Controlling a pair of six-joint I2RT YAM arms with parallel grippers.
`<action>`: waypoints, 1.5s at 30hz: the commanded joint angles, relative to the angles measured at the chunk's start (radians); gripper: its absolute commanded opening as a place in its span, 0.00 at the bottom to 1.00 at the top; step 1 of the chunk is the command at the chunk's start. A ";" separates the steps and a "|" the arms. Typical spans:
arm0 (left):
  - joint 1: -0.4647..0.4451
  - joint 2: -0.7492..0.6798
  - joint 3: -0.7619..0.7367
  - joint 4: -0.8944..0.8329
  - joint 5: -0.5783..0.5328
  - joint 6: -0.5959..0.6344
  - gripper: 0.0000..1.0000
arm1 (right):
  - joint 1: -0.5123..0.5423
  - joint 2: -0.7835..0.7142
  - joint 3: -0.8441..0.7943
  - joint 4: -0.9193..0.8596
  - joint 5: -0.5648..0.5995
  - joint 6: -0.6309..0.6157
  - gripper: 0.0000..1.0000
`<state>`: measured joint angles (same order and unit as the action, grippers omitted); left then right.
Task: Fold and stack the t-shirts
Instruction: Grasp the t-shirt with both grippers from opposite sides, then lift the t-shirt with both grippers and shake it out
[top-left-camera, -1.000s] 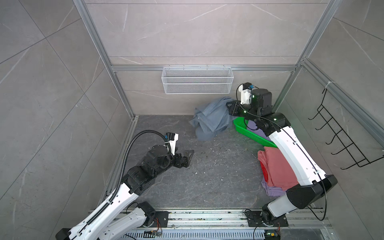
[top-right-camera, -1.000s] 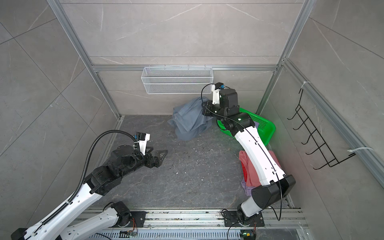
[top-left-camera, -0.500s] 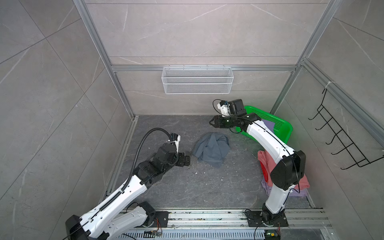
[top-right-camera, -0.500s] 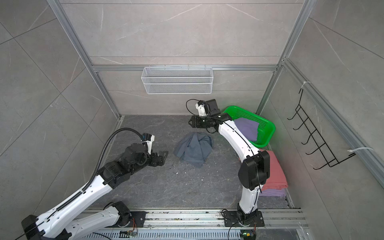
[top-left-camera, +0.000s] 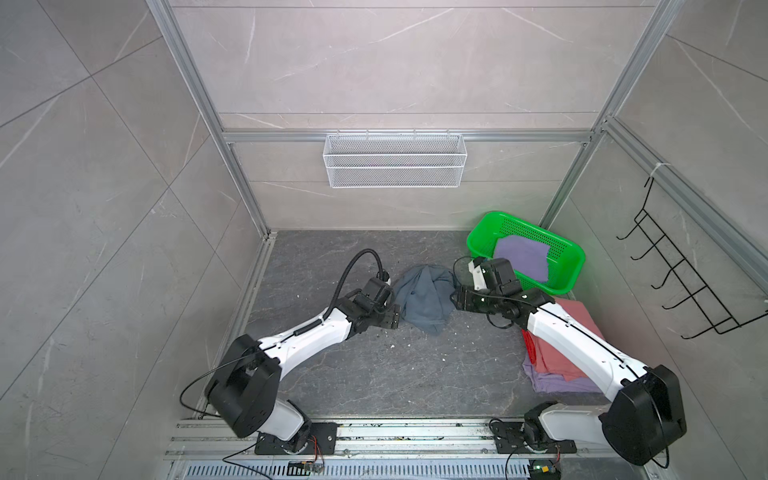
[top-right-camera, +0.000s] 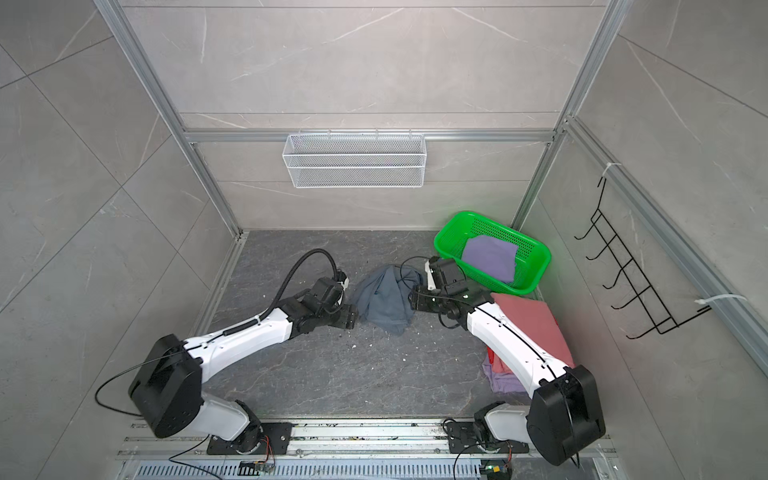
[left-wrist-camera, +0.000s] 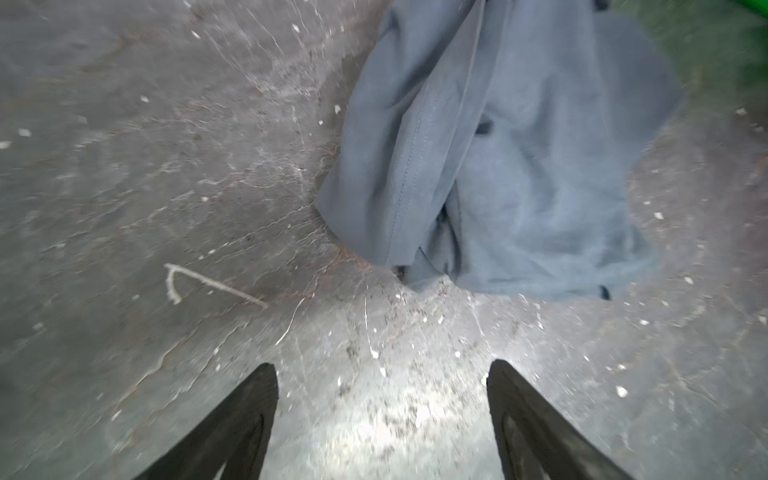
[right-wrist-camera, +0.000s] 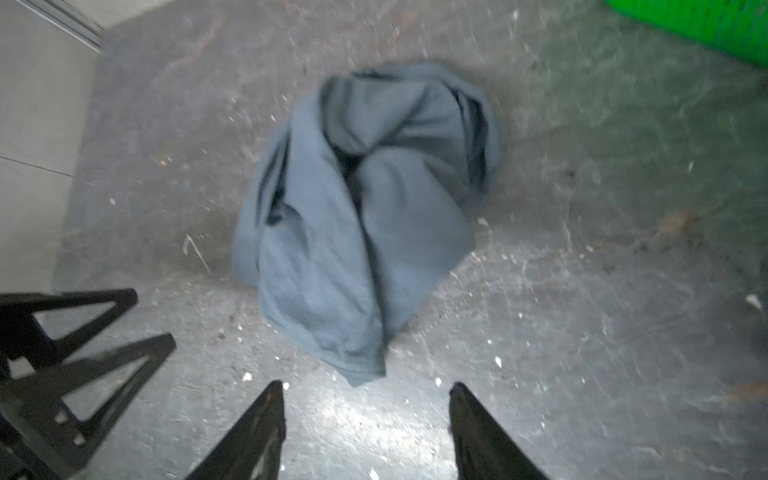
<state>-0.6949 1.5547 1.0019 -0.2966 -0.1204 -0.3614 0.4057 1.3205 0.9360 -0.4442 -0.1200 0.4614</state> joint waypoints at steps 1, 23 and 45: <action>0.036 0.084 0.065 0.097 0.060 0.036 0.76 | 0.002 -0.007 -0.070 0.120 0.023 0.064 0.66; 0.086 0.255 0.119 0.254 0.172 0.022 0.10 | 0.002 0.433 -0.077 0.623 -0.172 0.205 0.50; 0.135 -0.643 0.259 0.056 0.056 0.186 0.00 | 0.004 -0.288 0.405 -0.060 0.089 -0.166 0.04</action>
<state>-0.5667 0.9337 1.2366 -0.2382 -0.0147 -0.2276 0.4057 1.0225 1.2911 -0.3542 -0.0406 0.3664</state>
